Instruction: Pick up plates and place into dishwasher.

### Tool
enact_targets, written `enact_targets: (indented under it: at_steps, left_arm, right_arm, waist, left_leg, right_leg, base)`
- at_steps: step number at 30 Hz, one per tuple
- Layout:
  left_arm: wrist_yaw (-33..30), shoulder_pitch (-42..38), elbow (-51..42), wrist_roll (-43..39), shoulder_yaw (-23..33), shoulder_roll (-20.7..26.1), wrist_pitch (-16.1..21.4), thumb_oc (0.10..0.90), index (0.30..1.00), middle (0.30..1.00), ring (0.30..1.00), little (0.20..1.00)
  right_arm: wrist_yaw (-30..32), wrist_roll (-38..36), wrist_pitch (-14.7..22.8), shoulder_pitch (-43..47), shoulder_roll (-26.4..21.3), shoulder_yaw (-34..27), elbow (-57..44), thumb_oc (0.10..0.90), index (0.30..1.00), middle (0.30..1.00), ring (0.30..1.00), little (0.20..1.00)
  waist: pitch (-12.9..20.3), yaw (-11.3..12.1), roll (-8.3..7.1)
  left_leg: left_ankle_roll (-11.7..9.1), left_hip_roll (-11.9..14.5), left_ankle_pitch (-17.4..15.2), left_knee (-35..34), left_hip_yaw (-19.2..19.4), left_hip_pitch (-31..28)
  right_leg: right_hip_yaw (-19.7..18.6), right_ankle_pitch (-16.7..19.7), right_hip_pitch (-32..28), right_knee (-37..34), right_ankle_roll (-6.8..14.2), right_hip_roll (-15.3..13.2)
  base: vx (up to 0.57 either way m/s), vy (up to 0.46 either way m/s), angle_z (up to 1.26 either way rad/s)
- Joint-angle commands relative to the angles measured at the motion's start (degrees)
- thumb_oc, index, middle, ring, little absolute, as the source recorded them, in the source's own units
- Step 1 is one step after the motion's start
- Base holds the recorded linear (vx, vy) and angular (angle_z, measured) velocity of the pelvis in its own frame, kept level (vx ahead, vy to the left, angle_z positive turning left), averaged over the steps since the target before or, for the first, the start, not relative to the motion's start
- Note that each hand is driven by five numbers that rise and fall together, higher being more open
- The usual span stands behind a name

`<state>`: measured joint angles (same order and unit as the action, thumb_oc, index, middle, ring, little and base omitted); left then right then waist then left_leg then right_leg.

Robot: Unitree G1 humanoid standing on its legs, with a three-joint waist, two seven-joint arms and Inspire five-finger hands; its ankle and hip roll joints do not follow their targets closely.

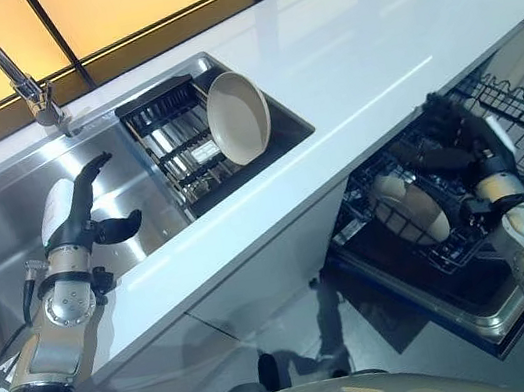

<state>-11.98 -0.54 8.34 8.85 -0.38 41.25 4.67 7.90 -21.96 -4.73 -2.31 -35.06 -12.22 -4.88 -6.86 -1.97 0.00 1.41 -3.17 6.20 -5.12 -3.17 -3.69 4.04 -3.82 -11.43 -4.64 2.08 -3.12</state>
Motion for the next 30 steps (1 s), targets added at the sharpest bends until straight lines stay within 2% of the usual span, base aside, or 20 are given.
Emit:
enact_targets:
  at_steps: [1, 3, 6, 10, 17, 21, 30]
  left_arm:
    - [-4.25, -4.69, 1.79, -1.41, 2.15, 4.82, 2.98, 0.800, 0.900, 0.900, 0.900, 0.900]
    - [-4.35, -4.79, 0.96, -1.25, 2.46, 5.24, 2.68, 0.800, 0.900, 0.900, 0.900, 0.900]
    - [-4.31, -5.46, -0.31, -1.23, 2.72, 6.28, 2.78, 0.800, 0.900, 0.900, 0.900, 0.900]
    - [-4.23, -7.38, -2.77, 0.05, 2.33, 7.71, 3.48, 0.800, 0.900, 0.900, 0.900, 0.900]
    - [-2.54, -11.89, -8.51, 2.63, 0.88, 11.26, 5.24, 0.800, 0.900, 0.900, 0.900, 0.900]
    - [-1.78, -16.13, -10.92, 3.24, -0.50, 13.77, 5.53, 0.800, 0.900, 0.900, 0.900, 0.900]
    - [-0.07, -23.06, -14.14, 3.78, -2.31, 18.92, 2.86, 0.800, 0.900, 0.900, 0.900, 0.900]
  right_arm:
    - [11.39, 2.60, 11.03, 5.43, -5.72, -7.81, -6.02, 0.800, 0.900, 0.900, 0.900, 0.900]
    - [13.89, 2.68, 12.55, 5.40, -6.12, -8.78, -6.71, 0.800, 0.900, 0.900, 0.900, 0.900]
    - [13.19, 1.10, 12.72, 5.38, -5.84, -8.53, -7.71, 0.800, 0.900, 0.900, 0.900, 0.900]
    - [9.54, -0.71, 10.04, 5.46, -4.95, -5.32, -7.82, 0.800, 0.900, 0.900, 0.900, 0.900]
    - [6.62, 1.17, 9.67, 6.28, -2.65, 0.84, -6.25, 0.800, 0.900, 0.900, 0.900, 0.900]
    - [5.18, -0.13, 7.70, 6.51, -1.35, 4.18, -4.73, 0.800, 0.900, 0.900, 0.900, 0.900]
    - [1.30, -0.85, 5.28, 5.15, 1.45, 9.49, -2.27, 0.800, 0.900, 0.900, 0.900, 0.900]
  waist:
    - [3.19, -0.11, -0.44]
    - [3.26, -0.13, -0.34]
    - [3.25, -0.08, -0.25]
    - [3.23, -0.01, -0.07]
    - [3.37, 0.25, 0.45]
    - [3.56, 0.06, 0.89]
    - [4.33, -0.56, 1.58]
  left_leg:
    - [0.62, -0.88, -5.32, 0.12, 0.96, -2.42]
    - [0.66, -0.89, -5.30, 0.12, 1.01, -2.41]
    - [0.72, -1.01, -5.22, 0.12, 0.88, -2.37]
    - [0.82, -1.10, -5.06, 0.12, 0.73, -2.25]
    - [0.62, -1.22, -4.82, 0.12, 0.51, -1.97]
    - [0.49, -1.32, -4.75, 0.12, 0.52, -1.85]
    - [0.23, -1.38, -4.73, 0.12, 1.07, -1.71]
  right_leg:
    - [-0.19, 4.18, 6.41, 4.62, 1.83, 1.71]
    - [-0.28, 4.19, 6.46, 4.63, 1.87, 1.75]
    - [-0.42, 4.30, 6.56, 4.67, 1.94, 1.72]
    - [-0.39, 4.26, 6.77, 4.89, 1.98, 1.57]
    - [0.28, 4.55, 6.58, 4.38, 2.12, 1.30]
    - [0.55, 4.62, 6.55, 4.13, 2.25, 1.12]
    - [0.86, 4.89, 6.52, 3.50, 2.53, 0.85]
  base:
    - [0.00, 0.000, 0.00]
    - [0.00, 0.000, 0.00]
    - [0.00, 0.000, 0.00]
    - [0.00, 0.000, 0.00]
    - [0.00, 0.002, 0.01]
    - [0.00, 0.007, 0.04]
    - [0.00, 0.000, 0.00]
